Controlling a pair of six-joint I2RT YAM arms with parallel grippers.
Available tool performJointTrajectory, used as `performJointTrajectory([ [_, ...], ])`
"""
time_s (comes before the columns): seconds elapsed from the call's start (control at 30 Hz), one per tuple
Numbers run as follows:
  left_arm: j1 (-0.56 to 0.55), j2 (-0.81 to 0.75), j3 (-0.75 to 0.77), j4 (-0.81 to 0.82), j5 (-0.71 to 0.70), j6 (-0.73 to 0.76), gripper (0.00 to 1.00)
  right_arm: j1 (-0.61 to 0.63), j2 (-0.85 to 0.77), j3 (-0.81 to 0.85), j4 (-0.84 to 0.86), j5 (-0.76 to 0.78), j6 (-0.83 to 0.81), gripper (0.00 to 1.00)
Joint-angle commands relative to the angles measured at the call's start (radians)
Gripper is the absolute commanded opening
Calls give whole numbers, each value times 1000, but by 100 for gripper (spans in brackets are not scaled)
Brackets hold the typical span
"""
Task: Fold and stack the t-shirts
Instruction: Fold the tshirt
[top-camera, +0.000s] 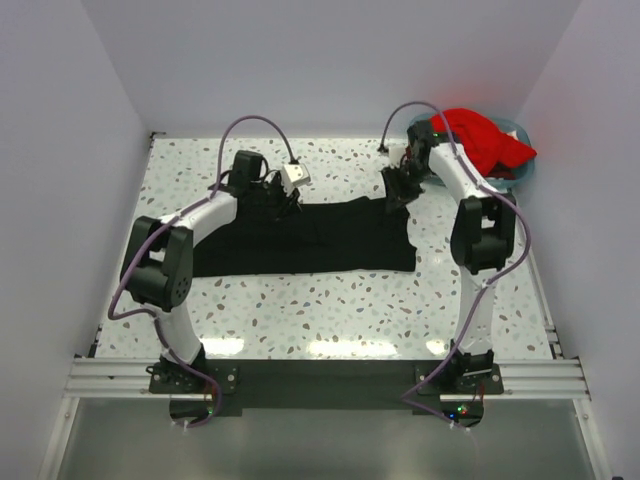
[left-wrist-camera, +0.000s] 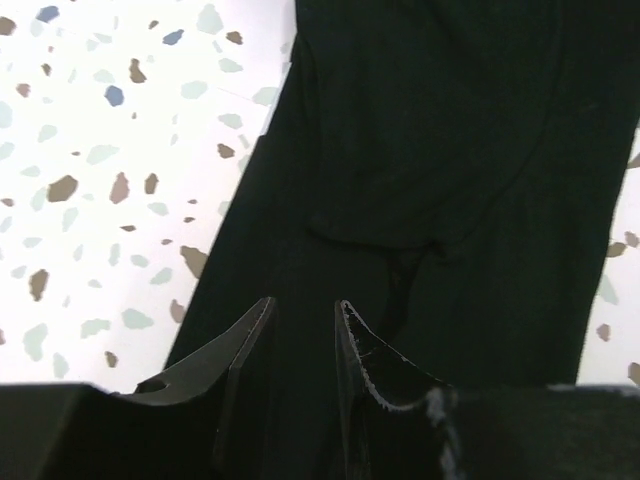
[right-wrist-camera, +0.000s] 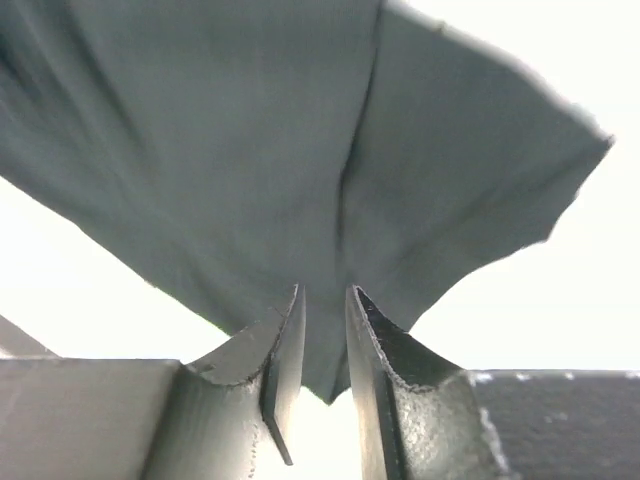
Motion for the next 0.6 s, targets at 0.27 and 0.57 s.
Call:
performJointTrajectory([
  [0.27,-13,-2,43,-90,90,-112,34,23,239,301,211,-62,90,44],
  [0.57,-13,-30,11,-93,50,-100,35,25,300,311,254,-160,133,44],
])
